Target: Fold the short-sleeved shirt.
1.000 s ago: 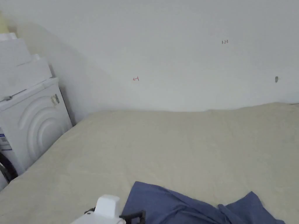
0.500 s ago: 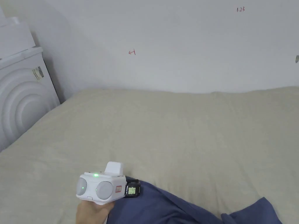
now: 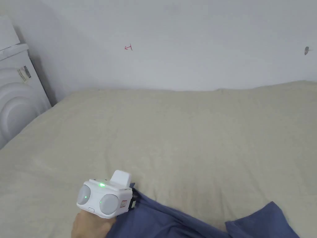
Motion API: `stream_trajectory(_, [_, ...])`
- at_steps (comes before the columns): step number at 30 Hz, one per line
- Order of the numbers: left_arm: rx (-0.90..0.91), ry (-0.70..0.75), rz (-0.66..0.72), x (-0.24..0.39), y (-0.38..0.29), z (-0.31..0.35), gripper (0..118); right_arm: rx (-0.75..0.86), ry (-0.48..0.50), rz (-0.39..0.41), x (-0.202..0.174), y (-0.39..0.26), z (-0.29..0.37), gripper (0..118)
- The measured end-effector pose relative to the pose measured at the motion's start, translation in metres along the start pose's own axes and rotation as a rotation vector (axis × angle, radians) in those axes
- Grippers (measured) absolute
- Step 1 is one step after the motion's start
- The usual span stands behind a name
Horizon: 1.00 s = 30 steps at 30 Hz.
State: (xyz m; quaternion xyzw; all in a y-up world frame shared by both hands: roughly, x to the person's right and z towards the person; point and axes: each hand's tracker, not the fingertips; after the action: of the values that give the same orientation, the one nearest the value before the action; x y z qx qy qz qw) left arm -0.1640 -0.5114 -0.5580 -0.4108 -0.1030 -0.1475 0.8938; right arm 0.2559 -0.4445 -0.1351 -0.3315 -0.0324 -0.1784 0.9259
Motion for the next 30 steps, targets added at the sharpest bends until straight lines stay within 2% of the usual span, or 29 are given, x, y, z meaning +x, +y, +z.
stream_trajectory(2, [-0.026, -0.009, -0.006, 0.000, 0.004, -0.003, 4, 0.003, -0.016, 0.046, 0.003, 0.007, -0.002, 7])
stream_trajectory(3, [-0.082, -0.025, 0.008, -0.003, 0.009, -0.007, 4, 0.003, -0.023, 0.068, 0.007, 0.014, -0.005, 16])
stream_trajectory(4, [-0.099, -0.032, 0.023, -0.006, 0.015, -0.008, 4, 0.000, -0.040, 0.103, 0.011, 0.023, -0.009, 35])
stream_trajectory(5, [-0.122, -0.030, 0.071, -0.007, 0.019, -0.011, 4, 0.011, -0.057, 0.130, 0.014, 0.033, -0.016, 67])
stream_trajectory(6, [-0.147, -0.026, 0.092, -0.006, 0.022, -0.015, 4, 0.000, -0.084, 0.159, 0.020, 0.047, -0.027, 84])
stream_trajectory(7, [-0.146, -0.019, 0.068, -0.003, 0.024, -0.016, 4, -0.033, -0.086, 0.189, 0.026, 0.060, -0.039, 90])
stream_trajectory(10, [-0.154, 0.029, 0.011, 0.015, 0.023, -0.011, 4, -0.080, -0.131, 0.256, 0.047, 0.110, -0.088, 90])
stream_trajectory(13, [-0.158, 0.051, -0.031, 0.024, 0.023, -0.008, 4, -0.186, -0.116, 0.266, 0.065, 0.145, -0.146, 90])
stream_trajectory(18, [-0.163, 0.036, -0.001, 0.020, 0.024, -0.003, 4, -0.349, -0.129, 0.293, 0.082, 0.153, -0.222, 83])
stream_trajectory(19, [-0.161, 0.033, 0.002, 0.020, 0.023, -0.002, 4, -0.374, -0.142, 0.284, 0.084, 0.149, -0.229, 75])
stream_trajectory(20, [-0.157, 0.032, -0.004, 0.019, 0.023, -0.003, 4, -0.377, -0.141, 0.279, 0.084, 0.143, -0.233, 62])
stream_trajectory(21, [-0.153, 0.035, -0.017, 0.020, 0.021, -0.003, 4, -0.357, -0.119, 0.283, 0.082, 0.136, -0.229, 59])
stream_trajectory(22, [-0.148, 0.040, -0.029, 0.023, 0.020, -0.003, 4, -0.303, -0.147, 0.322, 0.077, 0.135, -0.223, 59])
stream_trajectory(23, [-0.146, 0.044, -0.039, 0.024, 0.020, -0.002, 4, -0.292, -0.131, 0.336, 0.074, 0.133, -0.217, 54])
stream_trajectory(25, [-0.145, 0.044, -0.033, 0.021, 0.021, -0.004, 4, -0.321, -0.080, 0.305, 0.067, 0.126, -0.207, 41])
stream_trajectory(28, [-0.136, 0.039, -0.022, 0.018, 0.020, -0.002, 4, -0.300, -0.125, 0.419, 0.057, 0.114, -0.206, 40])
stream_trajectory(30, [-0.126, 0.039, -0.018, 0.018, 0.018, -0.002, 4, -0.305, -0.116, 0.386, 0.056, 0.113, -0.210, 30])
